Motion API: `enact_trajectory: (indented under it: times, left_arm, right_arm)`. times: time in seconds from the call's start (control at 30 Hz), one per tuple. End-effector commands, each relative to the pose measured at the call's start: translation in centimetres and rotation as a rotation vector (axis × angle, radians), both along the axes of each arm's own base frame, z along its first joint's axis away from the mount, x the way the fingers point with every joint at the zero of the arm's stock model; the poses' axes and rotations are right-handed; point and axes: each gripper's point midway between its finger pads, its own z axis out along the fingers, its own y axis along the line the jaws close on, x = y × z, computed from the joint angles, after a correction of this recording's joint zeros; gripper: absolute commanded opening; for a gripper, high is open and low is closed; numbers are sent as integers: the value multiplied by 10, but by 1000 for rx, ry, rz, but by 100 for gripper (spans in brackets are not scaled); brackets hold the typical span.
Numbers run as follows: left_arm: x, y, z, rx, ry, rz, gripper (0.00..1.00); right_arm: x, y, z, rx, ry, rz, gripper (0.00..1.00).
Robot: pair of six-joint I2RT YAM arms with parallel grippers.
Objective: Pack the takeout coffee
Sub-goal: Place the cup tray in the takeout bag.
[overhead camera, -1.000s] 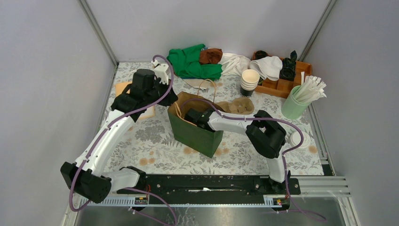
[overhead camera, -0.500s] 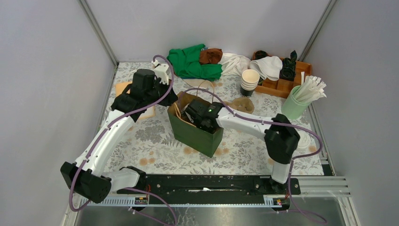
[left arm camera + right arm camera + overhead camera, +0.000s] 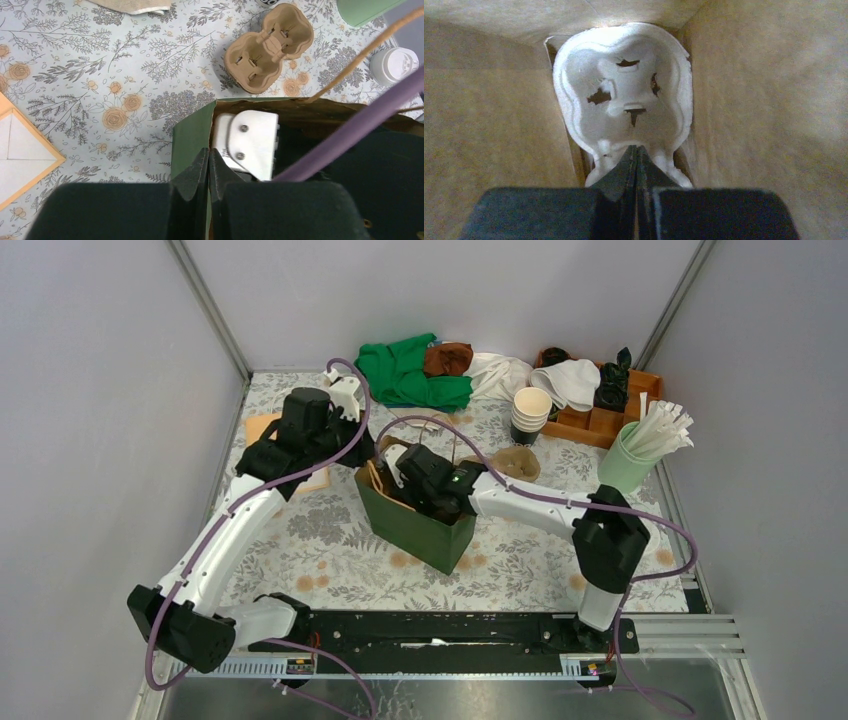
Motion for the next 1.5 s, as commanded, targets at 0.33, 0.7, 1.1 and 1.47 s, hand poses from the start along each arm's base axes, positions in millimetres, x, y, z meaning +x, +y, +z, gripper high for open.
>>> enact_trajectory:
  times: [0.33, 0.7, 1.1, 1.47]
  left_arm:
    - [3, -3, 22, -29, -50, 5, 4]
    - [12, -5, 37, -27, -76, 11, 4]
    - [11, -7, 35, -23, -75, -7, 5]
    - [8, -9, 30, -26, -61, -18, 5]
  right_arm:
    - [3, -8, -64, -69, 1, 27, 0]
    - [-4, -20, -93, -154, 60, 19, 0]
    - [8, -16, -69, -162, 26, -8, 0]
    - [14, -3, -4, -71, -22, -20, 0]
